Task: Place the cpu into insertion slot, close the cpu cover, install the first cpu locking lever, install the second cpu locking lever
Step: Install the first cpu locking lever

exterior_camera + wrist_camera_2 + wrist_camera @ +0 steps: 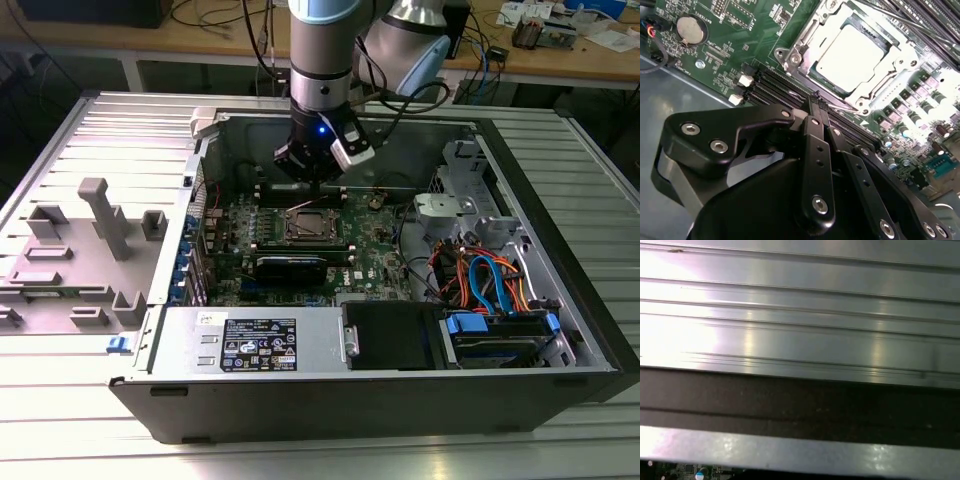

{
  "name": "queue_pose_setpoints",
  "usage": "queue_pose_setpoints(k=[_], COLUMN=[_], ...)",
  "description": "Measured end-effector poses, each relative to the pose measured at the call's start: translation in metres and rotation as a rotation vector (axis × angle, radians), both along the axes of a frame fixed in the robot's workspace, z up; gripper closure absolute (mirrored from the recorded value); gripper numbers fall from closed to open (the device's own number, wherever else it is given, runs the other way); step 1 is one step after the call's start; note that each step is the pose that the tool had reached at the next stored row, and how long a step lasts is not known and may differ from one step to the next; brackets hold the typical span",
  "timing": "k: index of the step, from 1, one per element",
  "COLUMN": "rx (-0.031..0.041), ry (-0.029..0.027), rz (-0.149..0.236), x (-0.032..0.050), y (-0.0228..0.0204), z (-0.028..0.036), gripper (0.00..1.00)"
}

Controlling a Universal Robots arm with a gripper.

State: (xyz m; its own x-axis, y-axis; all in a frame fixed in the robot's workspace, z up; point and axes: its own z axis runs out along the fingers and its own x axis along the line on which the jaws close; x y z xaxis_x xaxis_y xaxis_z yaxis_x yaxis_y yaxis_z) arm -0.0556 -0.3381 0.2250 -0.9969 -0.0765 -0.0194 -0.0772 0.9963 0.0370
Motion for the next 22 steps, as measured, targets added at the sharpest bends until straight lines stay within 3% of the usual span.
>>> queue_pose_setpoints(k=[10,16,22], rx=[-0.0016,-0.0030,-0.0030], ry=[-0.0005,-0.0026,-0.0029], rz=[0.000,0.000,0.000], x=[0.0082,0.0091,0.0092], y=[0.0000,0.0000,0.0000], z=[-0.0049,-0.0126,-0.0136], gripper=[0.89,0.89,0.89])
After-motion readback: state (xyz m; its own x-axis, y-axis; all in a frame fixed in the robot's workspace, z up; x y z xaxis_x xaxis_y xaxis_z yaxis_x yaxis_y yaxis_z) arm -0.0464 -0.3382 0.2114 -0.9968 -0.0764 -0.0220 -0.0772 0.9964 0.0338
